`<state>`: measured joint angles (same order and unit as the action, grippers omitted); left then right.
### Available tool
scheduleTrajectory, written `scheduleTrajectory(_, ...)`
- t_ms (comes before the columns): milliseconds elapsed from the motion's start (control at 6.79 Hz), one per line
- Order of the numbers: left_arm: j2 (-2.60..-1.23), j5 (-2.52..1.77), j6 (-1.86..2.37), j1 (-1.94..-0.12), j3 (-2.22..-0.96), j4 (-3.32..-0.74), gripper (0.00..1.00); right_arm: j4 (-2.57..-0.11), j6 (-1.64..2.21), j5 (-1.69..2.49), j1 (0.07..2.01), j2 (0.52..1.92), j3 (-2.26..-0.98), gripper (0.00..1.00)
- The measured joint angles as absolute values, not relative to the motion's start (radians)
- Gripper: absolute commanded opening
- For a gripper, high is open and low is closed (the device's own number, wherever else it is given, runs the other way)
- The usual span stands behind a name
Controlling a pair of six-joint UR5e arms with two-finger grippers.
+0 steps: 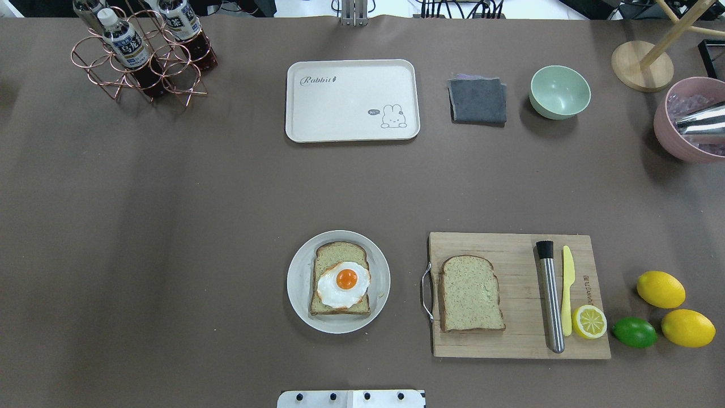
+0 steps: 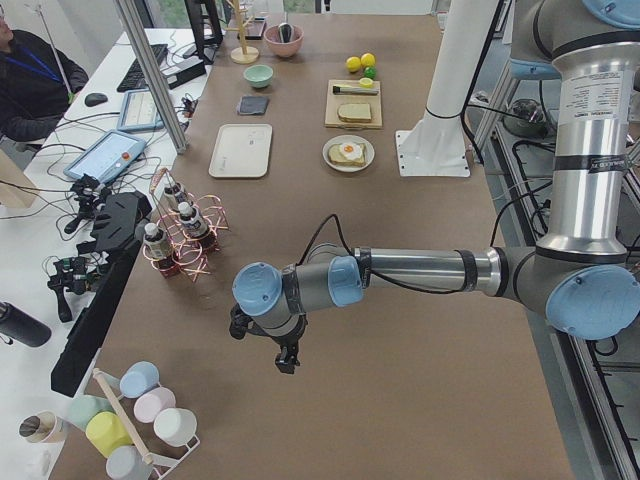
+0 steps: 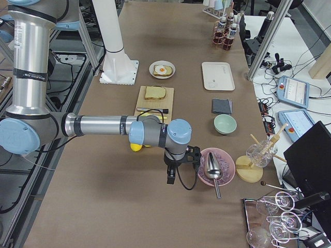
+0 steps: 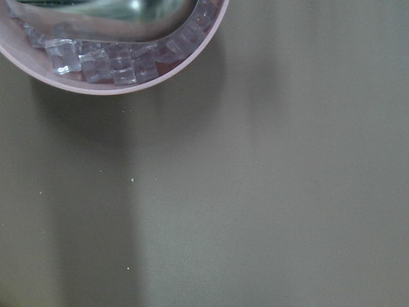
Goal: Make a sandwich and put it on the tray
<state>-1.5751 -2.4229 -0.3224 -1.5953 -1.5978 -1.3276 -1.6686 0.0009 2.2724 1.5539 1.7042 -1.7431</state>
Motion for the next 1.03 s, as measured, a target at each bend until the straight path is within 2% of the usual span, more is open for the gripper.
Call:
scheduleTrajectory(589,-1.673,-2.434,-0.312,-1.601,-1.599,-1.361,0.99,-1.523,0.005,2.29,1.554,1.705,-1.75,1.0)
scheduleTrajectory(1031,-1.688,-2.434,-0.151,-1.615,-1.644,-1.659,0.97,-1.248,0.058,2.334,1.485,1.69,-1.779,1.0)
